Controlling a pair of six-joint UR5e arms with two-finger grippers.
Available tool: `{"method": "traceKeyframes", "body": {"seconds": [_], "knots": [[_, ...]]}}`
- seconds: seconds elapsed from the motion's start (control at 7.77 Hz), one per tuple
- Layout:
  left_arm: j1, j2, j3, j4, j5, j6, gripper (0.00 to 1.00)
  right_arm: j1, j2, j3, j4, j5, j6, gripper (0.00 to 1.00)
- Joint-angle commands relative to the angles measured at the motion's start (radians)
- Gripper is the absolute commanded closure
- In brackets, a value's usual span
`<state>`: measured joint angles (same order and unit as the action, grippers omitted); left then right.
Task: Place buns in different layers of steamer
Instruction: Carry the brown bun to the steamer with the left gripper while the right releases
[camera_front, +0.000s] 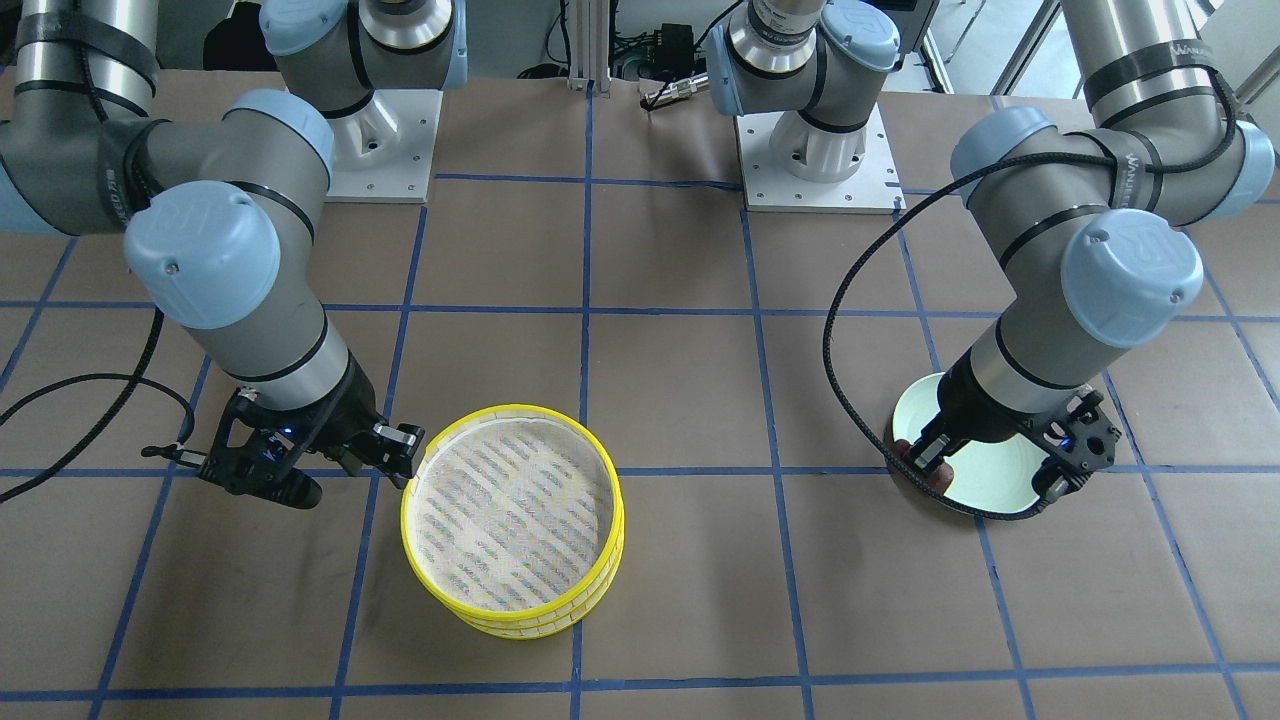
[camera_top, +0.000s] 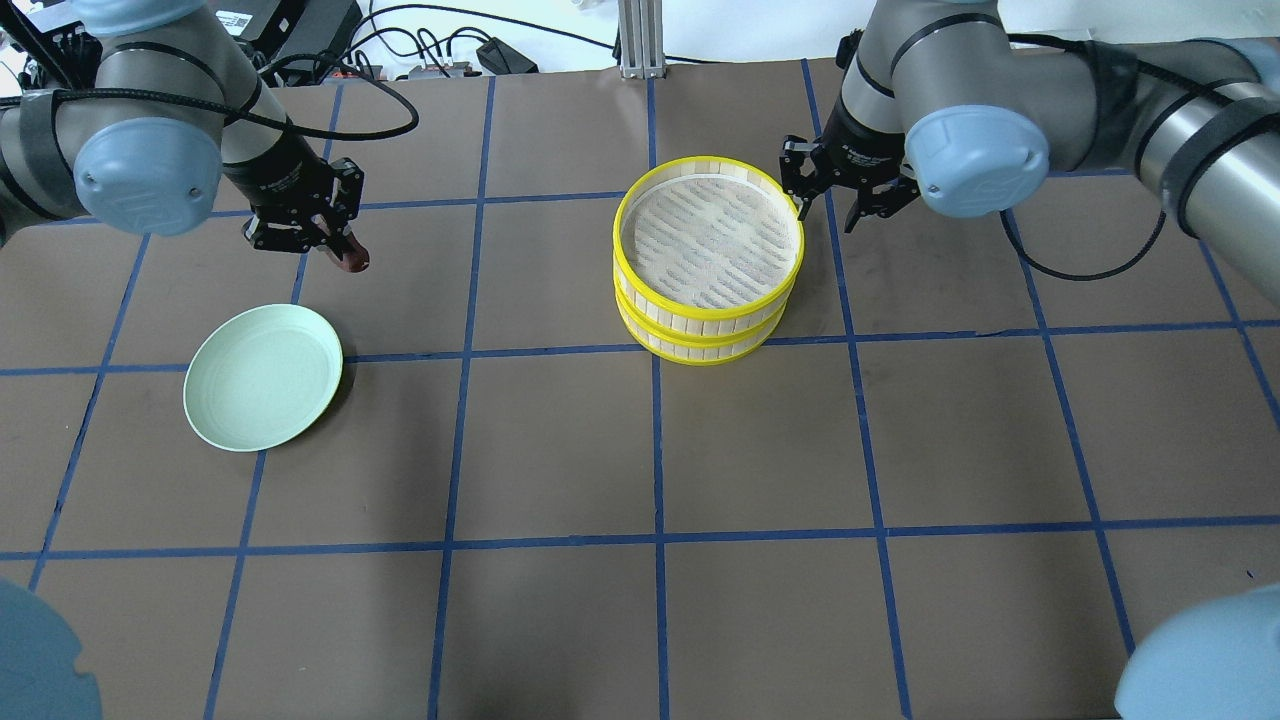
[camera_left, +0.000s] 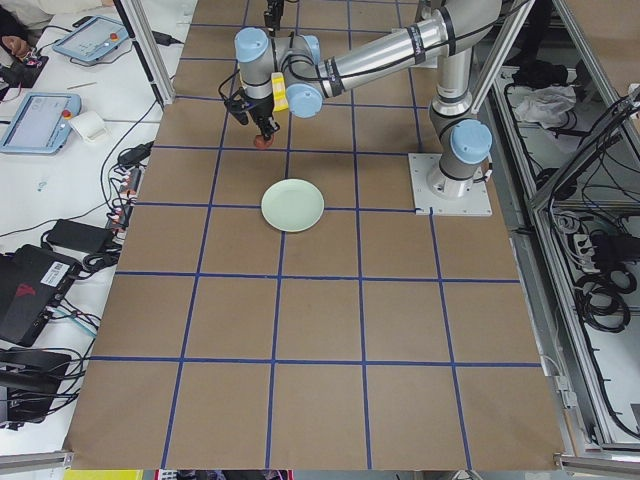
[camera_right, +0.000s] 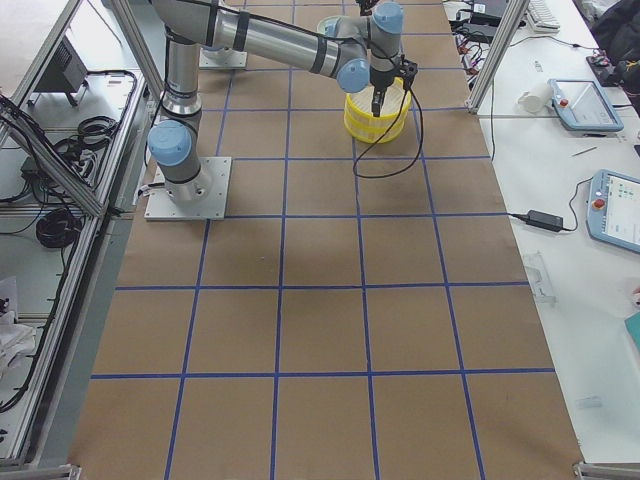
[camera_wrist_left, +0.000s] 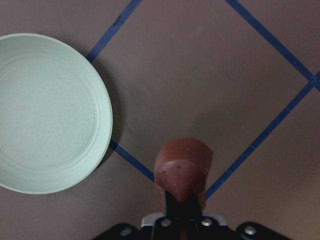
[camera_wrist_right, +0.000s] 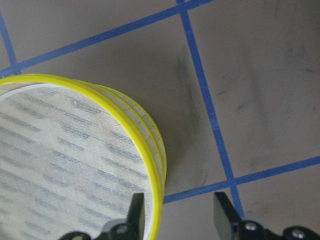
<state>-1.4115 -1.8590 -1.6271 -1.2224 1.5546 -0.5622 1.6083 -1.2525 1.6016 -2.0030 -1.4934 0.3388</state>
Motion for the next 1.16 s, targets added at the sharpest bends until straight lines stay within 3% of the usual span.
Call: {"method": "traceKeyframes", "body": {"seconds": [0.0,0.26,0.51,0.9,1.03], "knots": [[-0.102,0.033,0.036,0.007,-0.004,-0.075,1.00,-0.094,-0.082,-0.006,0.117,-0.007,-0.156,0.43],[-0.199,0.031,0.067,0.074,-0.078,-0.177,1.00,-0.142,-0.137,-0.008,0.188,-0.039,-0.285,0.42],[-0.285,0.023,0.066,0.161,-0.094,-0.189,1.00,-0.143,-0.236,-0.008,0.274,-0.061,-0.296,0.37],[-0.412,-0.029,0.064,0.251,-0.186,-0.194,1.00,-0.120,-0.291,-0.011,0.290,-0.045,-0.293,0.06],[-0.447,-0.046,0.064,0.294,-0.218,-0.203,1.00,-0.096,-0.291,-0.040,0.291,-0.048,-0.279,0.02]]}}
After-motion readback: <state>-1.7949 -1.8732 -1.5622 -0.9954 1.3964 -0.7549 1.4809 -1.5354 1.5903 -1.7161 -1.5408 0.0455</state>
